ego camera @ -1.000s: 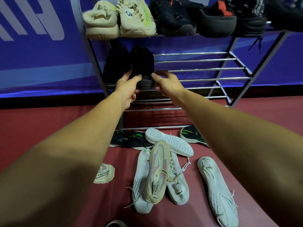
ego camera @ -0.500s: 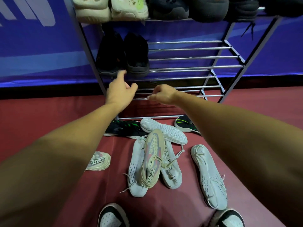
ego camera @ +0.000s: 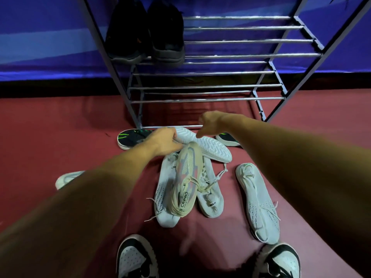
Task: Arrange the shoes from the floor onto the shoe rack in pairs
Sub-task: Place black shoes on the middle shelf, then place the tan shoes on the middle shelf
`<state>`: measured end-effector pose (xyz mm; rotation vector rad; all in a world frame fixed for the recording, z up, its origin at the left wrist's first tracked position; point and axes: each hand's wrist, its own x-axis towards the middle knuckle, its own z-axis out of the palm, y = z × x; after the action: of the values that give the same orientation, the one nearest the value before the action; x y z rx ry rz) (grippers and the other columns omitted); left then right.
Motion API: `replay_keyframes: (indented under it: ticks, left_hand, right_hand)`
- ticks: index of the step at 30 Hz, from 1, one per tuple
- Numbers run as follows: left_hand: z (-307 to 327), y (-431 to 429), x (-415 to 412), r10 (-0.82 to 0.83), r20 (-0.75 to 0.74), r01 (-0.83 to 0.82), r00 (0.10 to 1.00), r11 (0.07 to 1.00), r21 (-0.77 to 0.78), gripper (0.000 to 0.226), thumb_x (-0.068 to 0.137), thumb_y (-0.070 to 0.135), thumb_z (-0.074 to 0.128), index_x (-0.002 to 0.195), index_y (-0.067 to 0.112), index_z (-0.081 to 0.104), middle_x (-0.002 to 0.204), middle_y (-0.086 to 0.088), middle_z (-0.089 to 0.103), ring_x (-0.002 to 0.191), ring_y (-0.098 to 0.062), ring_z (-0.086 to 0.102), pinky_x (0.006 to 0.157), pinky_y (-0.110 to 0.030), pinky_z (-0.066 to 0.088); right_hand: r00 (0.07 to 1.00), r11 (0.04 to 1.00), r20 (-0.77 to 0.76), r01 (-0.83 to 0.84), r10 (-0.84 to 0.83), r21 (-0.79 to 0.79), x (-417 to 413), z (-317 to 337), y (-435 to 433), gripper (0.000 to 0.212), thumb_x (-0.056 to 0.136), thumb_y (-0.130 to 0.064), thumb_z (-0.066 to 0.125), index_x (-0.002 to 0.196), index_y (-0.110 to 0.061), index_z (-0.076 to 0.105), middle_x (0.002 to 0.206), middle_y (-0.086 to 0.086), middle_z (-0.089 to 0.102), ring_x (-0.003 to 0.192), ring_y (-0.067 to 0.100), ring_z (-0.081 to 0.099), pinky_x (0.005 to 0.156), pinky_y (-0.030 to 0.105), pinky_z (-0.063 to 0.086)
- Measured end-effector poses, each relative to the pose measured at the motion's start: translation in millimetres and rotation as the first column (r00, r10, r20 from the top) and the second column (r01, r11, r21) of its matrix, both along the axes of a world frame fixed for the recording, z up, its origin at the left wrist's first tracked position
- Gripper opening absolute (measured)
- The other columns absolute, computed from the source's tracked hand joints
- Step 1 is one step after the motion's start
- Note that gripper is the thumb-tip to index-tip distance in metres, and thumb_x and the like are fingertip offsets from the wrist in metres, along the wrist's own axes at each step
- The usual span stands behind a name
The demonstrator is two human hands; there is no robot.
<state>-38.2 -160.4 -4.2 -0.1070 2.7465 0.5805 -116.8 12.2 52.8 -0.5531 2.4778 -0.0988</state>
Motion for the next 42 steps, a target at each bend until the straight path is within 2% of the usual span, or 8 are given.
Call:
replay_keyframes:
  ticks: [12,17,23,28,32,35,38,42]
  left_hand:
    - [-77.2,23.7,30.1,0.069,0.23,-0.107,0.971,0.982,0.157,0.05,0.076,0.039,0.075,0.108,0.016,0.043,0.097,-0.006,0.066,0.09,-0.029,0.064,0.068,-0.033,0.047]
    - [-82.7,32.9,39.2,0.162,0.224,-0.213,0.961,0.95,0.228,0.059,0.071,0.025,0.081,0.11,0.017,0.038,0.106,-0.011,0.061,0.097,-0.031,0.061,0.072,-0.038,0.05]
    - [-60.9,33.9,39.7,0.286,0.209,-0.345,0.935,0.871,0.349,0.054,0.081,0.009,0.073,0.118,0.019,0.036,0.088,0.0,0.06,0.077,-0.018,0.059,0.049,-0.017,0.036]
    - [-4.6,41.7,25.8,0.277,0.113,-0.297,0.954,0.837,0.459,0.055,0.074,0.012,0.073,0.111,0.027,0.035,0.07,-0.003,0.058,0.052,-0.016,0.048,0.048,-0.024,0.037]
    - [41.9,55.3,13.8,0.278,0.092,-0.282,0.956,0.791,0.543,0.053,0.078,0.001,0.065,0.116,0.022,0.034,0.07,-0.011,0.056,0.046,-0.017,0.043,0.042,-0.023,0.036]
    - [76.0,58.6,3.9,0.303,0.073,-0.285,0.95,0.747,0.601,0.051,0.08,0.002,0.064,0.118,0.023,0.036,0.08,-0.017,0.063,0.05,-0.02,0.051,0.046,-0.023,0.043]
    - [111.2,60.4,-3.4,0.318,0.036,-0.276,0.947,0.756,0.593,0.045,0.083,0.0,0.063,0.115,0.018,0.036,0.085,-0.01,0.059,0.056,-0.013,0.049,0.042,-0.019,0.041]
    - [153.0,61.3,-16.4,0.378,0.042,-0.331,0.925,0.746,0.578,0.026,0.081,-0.002,0.061,0.078,0.018,0.044,0.07,-0.007,0.049,0.054,-0.015,0.044,0.042,-0.017,0.034]
  right_hand:
    - [0.958,0.988,0.251,0.119,-0.14,0.099,50.5,-94.5,9.6,0.072,0.09,-0.037,0.07,0.143,0.0,0.038,0.135,0.016,0.055,0.12,0.032,0.058,0.096,0.036,0.047]
    - [0.928,0.978,0.318,0.209,-0.195,-0.011,59.9,-119.2,10.3,0.04,0.088,-0.033,0.07,0.112,-0.002,0.064,0.091,0.006,0.071,0.083,0.021,0.07,0.077,0.034,0.057]
    - [0.908,0.883,0.263,0.392,-0.326,-0.256,64.1,-82.0,26.4,0.052,0.085,-0.019,0.07,0.128,-0.011,0.041,0.088,0.002,0.064,0.089,0.023,0.06,0.067,0.024,0.046]
    - [0.853,0.774,0.314,0.515,-0.417,-0.369,45.3,-28.7,31.4,0.011,0.084,-0.013,0.068,0.078,-0.004,0.07,0.052,-0.001,0.057,0.048,0.013,0.054,0.048,0.024,0.038]
    - [0.81,0.691,0.319,0.586,-0.492,-0.423,32.0,17.4,47.1,0.023,0.083,-0.007,0.067,0.062,-0.001,0.065,0.046,0.008,0.056,0.033,0.011,0.043,0.037,0.019,0.029]
    - [0.829,0.689,0.229,0.553,-0.51,-0.469,20.5,51.3,57.5,0.016,0.084,-0.011,0.07,0.071,-0.004,0.065,0.045,0.001,0.057,0.037,0.011,0.047,0.036,0.016,0.033]
    - [0.882,0.765,0.041,0.429,-0.469,-0.48,12.6,81.6,63.6,0.019,0.084,-0.025,0.075,0.088,-0.01,0.063,0.075,0.003,0.064,0.066,0.017,0.057,0.058,0.028,0.045]
    - [0.904,0.806,0.102,0.418,-0.416,-0.419,11.6,107.3,74.8,0.04,0.087,-0.047,0.069,0.095,-0.008,0.072,0.084,0.005,0.065,0.073,0.018,0.056,0.066,0.031,0.041]
